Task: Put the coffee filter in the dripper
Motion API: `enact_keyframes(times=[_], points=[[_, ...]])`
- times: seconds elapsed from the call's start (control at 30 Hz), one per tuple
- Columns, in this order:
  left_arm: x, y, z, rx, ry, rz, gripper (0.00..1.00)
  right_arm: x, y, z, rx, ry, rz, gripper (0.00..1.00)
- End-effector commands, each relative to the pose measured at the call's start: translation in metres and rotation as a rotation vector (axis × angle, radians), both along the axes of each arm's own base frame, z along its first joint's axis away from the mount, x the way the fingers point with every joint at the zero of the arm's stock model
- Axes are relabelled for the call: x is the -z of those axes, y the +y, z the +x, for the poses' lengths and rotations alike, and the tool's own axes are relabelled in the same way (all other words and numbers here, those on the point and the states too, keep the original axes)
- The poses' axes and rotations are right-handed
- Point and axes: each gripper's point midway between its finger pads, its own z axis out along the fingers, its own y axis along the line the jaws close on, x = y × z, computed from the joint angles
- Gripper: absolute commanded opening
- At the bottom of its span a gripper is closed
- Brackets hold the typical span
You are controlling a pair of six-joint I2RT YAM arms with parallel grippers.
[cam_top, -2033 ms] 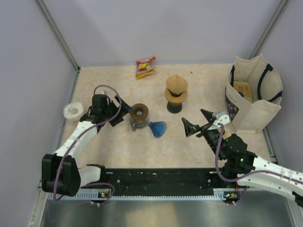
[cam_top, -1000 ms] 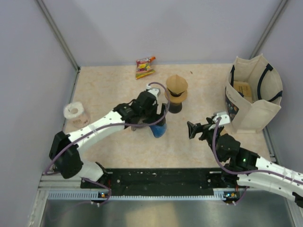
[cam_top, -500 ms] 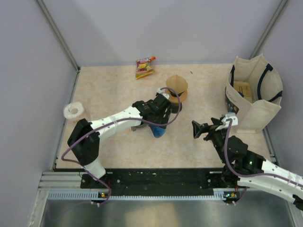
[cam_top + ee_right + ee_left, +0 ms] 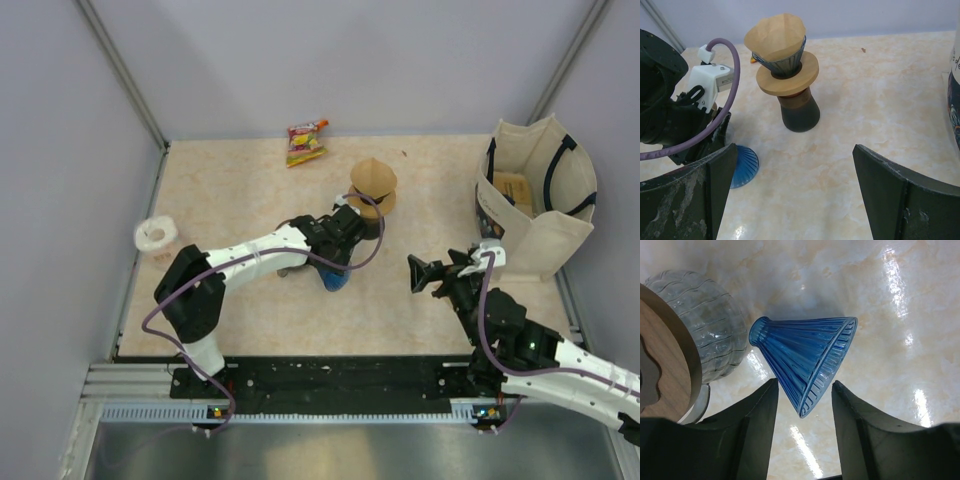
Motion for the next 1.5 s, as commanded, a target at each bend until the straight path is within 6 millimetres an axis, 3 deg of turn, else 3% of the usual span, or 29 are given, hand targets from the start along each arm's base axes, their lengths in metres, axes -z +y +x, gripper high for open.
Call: enact_keyframes(times=[0.0,0.33,0.57,0.7,0.8,1.1,1.33,1.47], points=[[-0.009,-0.003,0.008,-0.019,-0.037,-0.001,0.52,-0.005,-0.001,-0.001,0.005,-0.009,0.031,0.99],[-0.005,0.000,0.009,-0.033,-0.042,0.022,0.34,-0.007,-0.005,-0.001,0.015,-0.017,0.043,0.99],[-0.014,-0.001,0.011,-0.043,-0.069,0.005,0.10,-0.008,-0.007,-0.003,0.012,-0.021,0.054,0.99],[-0.022,-0.001,0.013,-0.057,-0.085,-0.012,0.01,-0.010,-0.006,-0.003,0.011,-0.022,0.061,0.99],[-0.030,0.000,0.013,-0.067,-0.102,-0.034,0.00,-0.009,-0.006,-0.003,0.008,-0.022,0.060,0.99],[-0.087,0.004,0.003,-0.037,-0.135,-0.212,0.00,-0.010,-0.004,-0.004,-0.008,-0.021,0.059,0.99],[-0.140,0.048,0.005,-0.161,-0.165,-0.354,0.00,-0.007,0.003,-0.006,-0.044,0.005,0.038,0.99],[-0.160,0.080,0.007,-0.266,-0.150,-0.434,0.00,-0.002,0.006,-0.004,-0.043,0.010,-0.009,0.99]])
